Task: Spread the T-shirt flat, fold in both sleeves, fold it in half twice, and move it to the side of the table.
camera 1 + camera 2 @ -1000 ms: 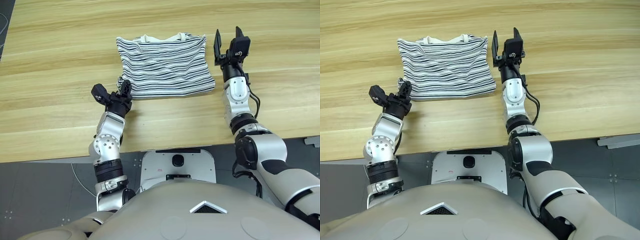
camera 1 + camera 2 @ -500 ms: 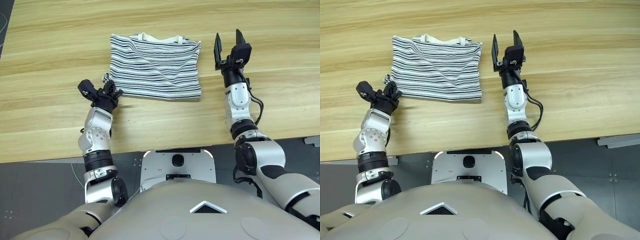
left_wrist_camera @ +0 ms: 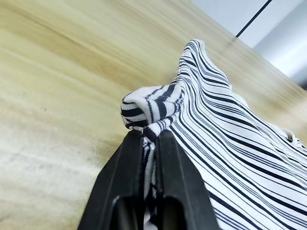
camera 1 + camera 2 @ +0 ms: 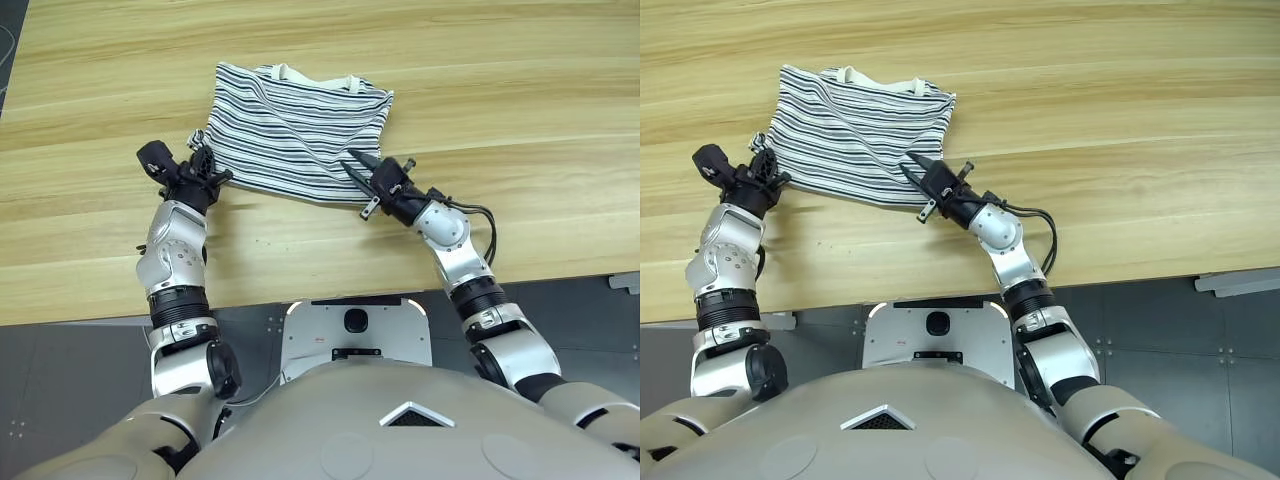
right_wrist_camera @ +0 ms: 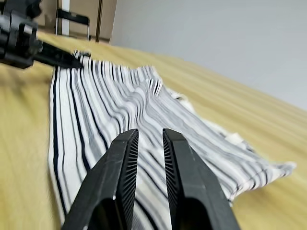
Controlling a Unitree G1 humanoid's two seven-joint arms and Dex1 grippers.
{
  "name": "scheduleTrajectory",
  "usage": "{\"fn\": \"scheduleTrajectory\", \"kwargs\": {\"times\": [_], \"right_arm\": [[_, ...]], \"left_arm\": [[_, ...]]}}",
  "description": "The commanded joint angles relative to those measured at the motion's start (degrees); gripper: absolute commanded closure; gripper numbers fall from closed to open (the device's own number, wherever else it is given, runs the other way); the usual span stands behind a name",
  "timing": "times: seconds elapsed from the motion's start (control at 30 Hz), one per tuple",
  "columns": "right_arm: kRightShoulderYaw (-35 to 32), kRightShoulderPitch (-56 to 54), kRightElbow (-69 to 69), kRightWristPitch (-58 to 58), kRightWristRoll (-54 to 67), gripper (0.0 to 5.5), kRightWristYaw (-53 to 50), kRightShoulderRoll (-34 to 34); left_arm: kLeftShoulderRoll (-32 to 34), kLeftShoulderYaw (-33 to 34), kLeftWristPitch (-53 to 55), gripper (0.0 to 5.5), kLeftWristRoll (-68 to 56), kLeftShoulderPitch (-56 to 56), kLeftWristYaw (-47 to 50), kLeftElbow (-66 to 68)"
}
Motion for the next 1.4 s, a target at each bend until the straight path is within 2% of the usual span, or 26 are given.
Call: {"fn": "scheduleTrajectory", "kwargs": {"times": [0.03, 0.07, 0.27, 0.4, 0.47, 0.67, 0.87, 1.03, 1.4], "right_arm": [[0.8, -0.5, 1.0, 4.5, -1.2, 5.14, 0.6, -1.9], [1.1, -0.6, 1.4, 5.4, -1.6, 5.36, 0.6, -2.2], [3.0, -1.1, 3.4, 8.3, -3.8, 5.4, -0.1, -2.6], [6.1, -0.6, 3.8, 9.9, -4.9, 5.4, 3.0, -3.5], [7.2, -0.5, 4.0, 10.3, -5.3, 5.4, 4.2, -3.9], [7.6, -0.8, 4.2, 10.4, -4.9, 5.4, 3.7, -4.0], [7.7, -1.5, 4.9, 10.6, -5.0, 5.4, 2.7, -3.2], [7.9, -2.0, 5.6, 10.6, -5.2, 5.4, 1.9, -3.0], [10.8, -4.6, 9.9, 11.2, -8.1, 5.4, 1.8, -3.7]], "left_arm": [[1.1, -1.0, -3.0, 5.39, 3.4, -1.5, -0.4, -0.7], [1.0, -1.6, -3.8, 5.39, 4.3, -1.7, -0.3, -1.4], [-1.1, -5.6, -4.9, 5.39, 7.0, -1.0, -0.8, -7.1], [-2.4, -11.5, -7.1, 5.39, 11.3, 0.3, -1.6, -12.8], [-3.1, -16.6, -9.5, 5.39, 15.5, 0.8, -2.6, -14.2], [-3.8, -29.3, -14.4, 5.4, 25.3, 1.9, -7.3, -11.0], [-2.4, -36.6, -17.4, 5.4, 32.1, 2.6, -11.5, -4.3], [-1.7, -38.6, -20.1, 5.4, 34.0, 3.3, -13.5, -3.1], [-4.4, -36.5, -28.4, 5.4, 32.6, 2.6, -12.2, -10.1]]}}
